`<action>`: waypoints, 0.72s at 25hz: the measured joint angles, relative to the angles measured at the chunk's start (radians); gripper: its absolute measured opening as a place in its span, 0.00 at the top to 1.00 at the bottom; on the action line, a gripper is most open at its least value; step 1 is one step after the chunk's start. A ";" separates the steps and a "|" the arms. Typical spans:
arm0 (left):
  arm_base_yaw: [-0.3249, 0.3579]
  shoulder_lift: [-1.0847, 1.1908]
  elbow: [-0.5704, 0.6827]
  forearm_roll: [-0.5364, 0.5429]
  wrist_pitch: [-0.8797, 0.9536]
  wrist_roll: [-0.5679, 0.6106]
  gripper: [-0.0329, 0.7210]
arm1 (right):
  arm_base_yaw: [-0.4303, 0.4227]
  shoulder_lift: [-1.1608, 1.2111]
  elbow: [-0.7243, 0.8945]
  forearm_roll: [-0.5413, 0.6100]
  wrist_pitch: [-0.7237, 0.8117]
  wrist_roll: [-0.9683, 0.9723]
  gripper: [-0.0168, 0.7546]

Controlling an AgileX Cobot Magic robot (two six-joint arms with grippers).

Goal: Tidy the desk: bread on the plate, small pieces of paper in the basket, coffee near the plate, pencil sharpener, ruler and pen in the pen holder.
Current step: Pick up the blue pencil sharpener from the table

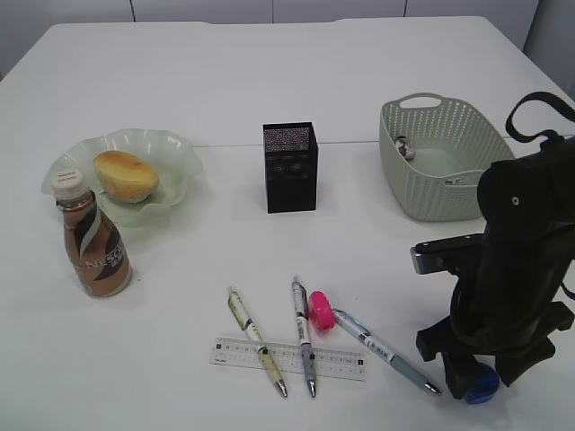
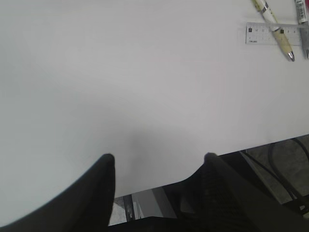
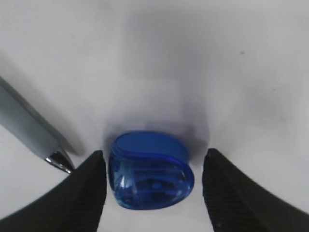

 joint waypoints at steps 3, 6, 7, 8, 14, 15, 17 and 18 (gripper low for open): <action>0.000 0.000 0.000 0.000 0.000 0.000 0.40 | 0.000 0.000 0.000 0.000 -0.002 -0.004 0.35; 0.000 0.000 0.000 0.000 0.000 0.000 0.40 | 0.000 0.004 0.000 0.000 -0.008 -0.008 0.35; 0.000 0.000 0.000 0.000 0.000 0.000 0.41 | 0.000 0.012 0.000 0.000 -0.008 -0.008 0.35; 0.000 0.000 0.000 0.000 0.000 0.000 0.41 | 0.000 0.021 0.000 0.002 -0.008 -0.008 0.35; 0.000 0.000 0.000 0.000 0.000 0.000 0.40 | 0.000 0.028 -0.009 0.019 -0.004 -0.010 0.35; 0.000 0.000 0.000 0.000 0.000 0.000 0.40 | 0.000 0.028 -0.009 0.019 -0.004 -0.012 0.35; 0.000 0.000 0.000 0.000 0.000 0.000 0.40 | 0.000 0.028 -0.009 0.019 -0.004 -0.014 0.35; 0.000 0.000 0.000 0.000 0.000 0.000 0.40 | 0.000 0.028 -0.009 0.019 -0.004 -0.014 0.35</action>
